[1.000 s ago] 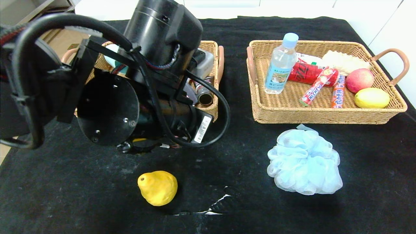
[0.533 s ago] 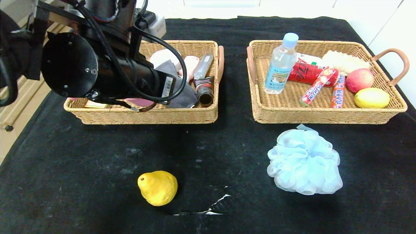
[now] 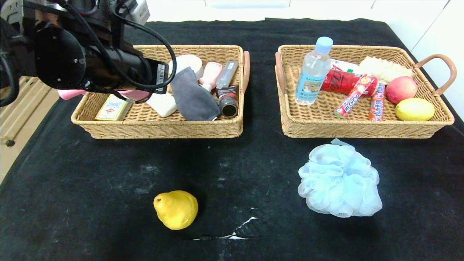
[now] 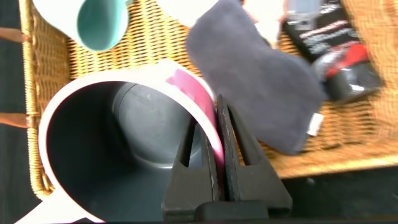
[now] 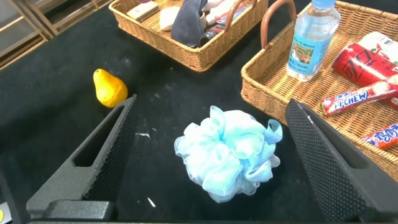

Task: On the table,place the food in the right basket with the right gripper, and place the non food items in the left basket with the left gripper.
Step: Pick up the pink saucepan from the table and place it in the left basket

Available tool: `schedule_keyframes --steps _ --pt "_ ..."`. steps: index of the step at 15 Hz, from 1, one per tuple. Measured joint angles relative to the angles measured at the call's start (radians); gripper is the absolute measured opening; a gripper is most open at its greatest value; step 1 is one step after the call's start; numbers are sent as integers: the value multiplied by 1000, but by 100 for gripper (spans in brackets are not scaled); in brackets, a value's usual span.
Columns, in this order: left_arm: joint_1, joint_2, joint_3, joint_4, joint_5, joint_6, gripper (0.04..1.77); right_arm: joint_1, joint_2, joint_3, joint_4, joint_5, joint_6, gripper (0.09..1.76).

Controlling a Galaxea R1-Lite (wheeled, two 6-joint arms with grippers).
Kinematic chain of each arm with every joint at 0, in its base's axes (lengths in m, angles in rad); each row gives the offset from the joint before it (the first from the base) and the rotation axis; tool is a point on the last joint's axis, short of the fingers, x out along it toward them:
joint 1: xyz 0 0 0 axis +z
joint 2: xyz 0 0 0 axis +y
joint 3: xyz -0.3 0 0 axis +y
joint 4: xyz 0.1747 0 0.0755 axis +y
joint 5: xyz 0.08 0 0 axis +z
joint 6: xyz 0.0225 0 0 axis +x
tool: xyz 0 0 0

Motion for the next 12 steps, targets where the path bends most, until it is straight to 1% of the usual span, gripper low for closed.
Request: schedule_keyframes --steps 1,3,9,10,12 --pt "20 5 4 -3 -6 0 18 0 0 0 0 0 0 171" --pt "35 16 7 -4 -20 0 18 -1 0 0 0 0 0 171" --pt "40 29 12 -5 -21 0 18 -1 -1 -2 0 0 0 171" --pt "40 34 13 -19 -21 0 18 -1 -1 -2 0 0 0 171" --pt "43 50 18 -83 -20 13 18 -1 -1 -2 0 -1 0 171"
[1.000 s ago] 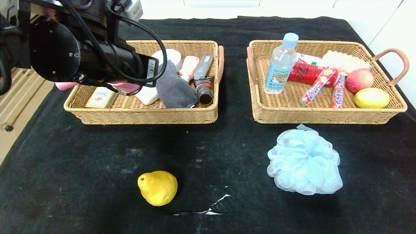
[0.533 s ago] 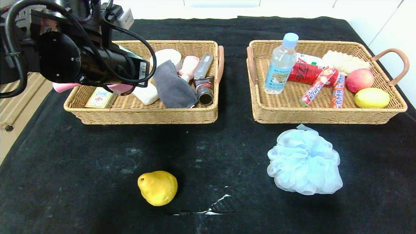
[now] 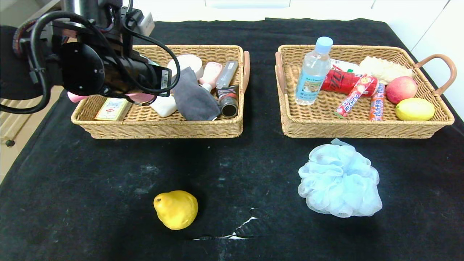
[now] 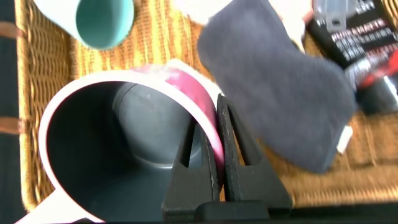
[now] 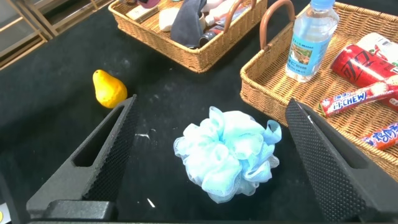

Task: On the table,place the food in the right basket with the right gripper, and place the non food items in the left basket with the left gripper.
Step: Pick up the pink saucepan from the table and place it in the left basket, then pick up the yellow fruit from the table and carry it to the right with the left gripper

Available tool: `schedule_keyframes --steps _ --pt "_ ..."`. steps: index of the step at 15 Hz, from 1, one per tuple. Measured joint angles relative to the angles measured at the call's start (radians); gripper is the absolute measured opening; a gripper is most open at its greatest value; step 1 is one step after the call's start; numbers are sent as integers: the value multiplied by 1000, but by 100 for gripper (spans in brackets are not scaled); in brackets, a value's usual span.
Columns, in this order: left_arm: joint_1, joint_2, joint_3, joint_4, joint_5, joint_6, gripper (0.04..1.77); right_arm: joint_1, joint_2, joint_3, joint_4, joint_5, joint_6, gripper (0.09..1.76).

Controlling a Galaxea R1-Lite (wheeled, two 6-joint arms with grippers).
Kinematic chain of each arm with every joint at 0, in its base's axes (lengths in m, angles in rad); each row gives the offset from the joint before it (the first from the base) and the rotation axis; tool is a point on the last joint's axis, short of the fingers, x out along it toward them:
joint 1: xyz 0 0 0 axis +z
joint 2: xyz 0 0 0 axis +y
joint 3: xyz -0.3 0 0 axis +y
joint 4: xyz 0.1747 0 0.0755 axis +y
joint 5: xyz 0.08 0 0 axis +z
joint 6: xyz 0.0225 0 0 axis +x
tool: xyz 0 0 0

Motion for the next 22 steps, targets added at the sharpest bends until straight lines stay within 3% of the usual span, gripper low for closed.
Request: schedule_keyframes --steps 5,9,12,17,22 --pt "-2 41 4 -40 6 10 19 -4 -5 -3 0 0 0 171" --pt "-5 52 4 -40 9 10 81 -5 -12 -5 -1 -1 0 171" --pt "-7 51 4 -32 13 10 110 -5 -13 -5 0 0 0 171" --pt "-23 33 16 -35 19 15 139 -5 -17 -3 0 0 0 171" --pt "-70 -74 98 -36 39 14 154 -5 -20 -2 0 1 0 171"
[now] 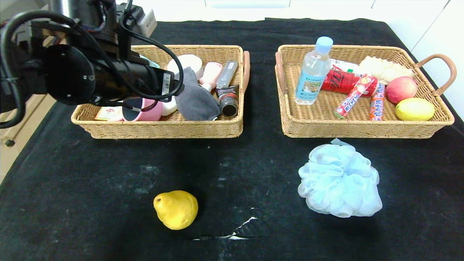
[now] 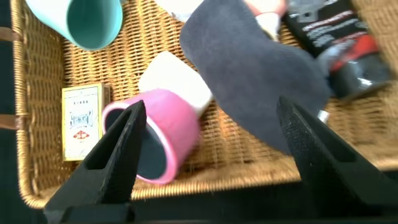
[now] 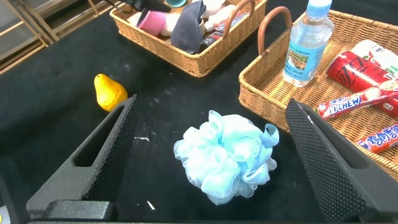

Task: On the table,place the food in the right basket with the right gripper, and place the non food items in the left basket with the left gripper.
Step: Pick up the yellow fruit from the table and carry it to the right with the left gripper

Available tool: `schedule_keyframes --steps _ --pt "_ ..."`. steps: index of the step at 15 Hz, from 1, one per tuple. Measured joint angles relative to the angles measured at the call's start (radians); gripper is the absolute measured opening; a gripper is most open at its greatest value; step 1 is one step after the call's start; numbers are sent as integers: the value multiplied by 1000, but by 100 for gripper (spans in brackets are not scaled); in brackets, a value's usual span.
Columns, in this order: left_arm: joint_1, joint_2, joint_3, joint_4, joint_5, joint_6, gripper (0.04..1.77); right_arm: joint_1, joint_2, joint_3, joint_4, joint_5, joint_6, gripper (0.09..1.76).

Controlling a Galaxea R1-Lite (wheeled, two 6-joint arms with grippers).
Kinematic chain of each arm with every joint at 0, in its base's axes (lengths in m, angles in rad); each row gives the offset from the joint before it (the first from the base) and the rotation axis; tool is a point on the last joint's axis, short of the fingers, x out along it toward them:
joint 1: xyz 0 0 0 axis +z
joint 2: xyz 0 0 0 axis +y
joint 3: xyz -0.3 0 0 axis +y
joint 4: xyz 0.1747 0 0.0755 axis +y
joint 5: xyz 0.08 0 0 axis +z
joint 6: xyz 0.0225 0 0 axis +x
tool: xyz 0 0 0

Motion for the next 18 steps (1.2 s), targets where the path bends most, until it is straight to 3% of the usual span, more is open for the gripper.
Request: schedule_keyframes --steps 4,10,18 --pt "-53 -133 113 82 10 -13 161 0 0 0 1 0 0 171" --pt "-137 -260 254 257 -8 -229 167 -1 7 10 1 0 -1 171" --pt "-218 -260 333 404 -150 -436 170 4 17 15 2 0 -2 171"
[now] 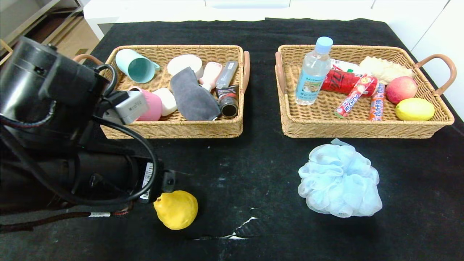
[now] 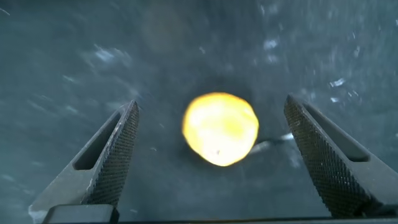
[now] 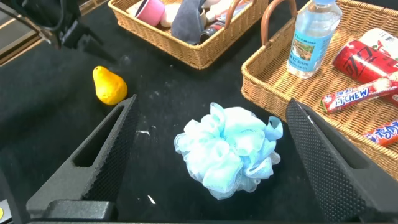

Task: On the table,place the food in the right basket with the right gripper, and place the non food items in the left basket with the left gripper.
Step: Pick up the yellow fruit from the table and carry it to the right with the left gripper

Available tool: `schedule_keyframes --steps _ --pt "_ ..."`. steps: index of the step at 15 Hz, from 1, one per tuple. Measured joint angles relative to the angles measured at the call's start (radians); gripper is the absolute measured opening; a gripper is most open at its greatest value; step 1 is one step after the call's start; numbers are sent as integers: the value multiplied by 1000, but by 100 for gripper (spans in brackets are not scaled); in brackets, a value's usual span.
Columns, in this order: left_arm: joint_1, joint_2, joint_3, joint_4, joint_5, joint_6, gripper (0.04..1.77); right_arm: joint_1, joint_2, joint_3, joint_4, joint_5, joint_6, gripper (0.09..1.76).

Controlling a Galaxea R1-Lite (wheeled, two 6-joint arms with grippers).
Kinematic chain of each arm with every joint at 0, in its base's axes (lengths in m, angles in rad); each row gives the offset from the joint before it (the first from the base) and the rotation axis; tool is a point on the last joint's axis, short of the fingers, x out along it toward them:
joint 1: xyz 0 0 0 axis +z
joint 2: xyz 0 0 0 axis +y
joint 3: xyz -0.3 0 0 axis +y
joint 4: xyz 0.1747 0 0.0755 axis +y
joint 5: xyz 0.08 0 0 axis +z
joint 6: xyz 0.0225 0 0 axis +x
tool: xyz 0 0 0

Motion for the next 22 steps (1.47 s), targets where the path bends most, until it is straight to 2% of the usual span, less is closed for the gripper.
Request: schedule_keyframes --steps 3,7,22 --pt "-16 32 29 1 -34 -6 170 1 0 0 0 0 0 171" --pt "-21 73 67 0 -29 -4 170 1 -2 -1 0 0 0 171" --pt "-23 166 97 -8 -29 -7 171 -4 -7 -6 0 0 1 171"
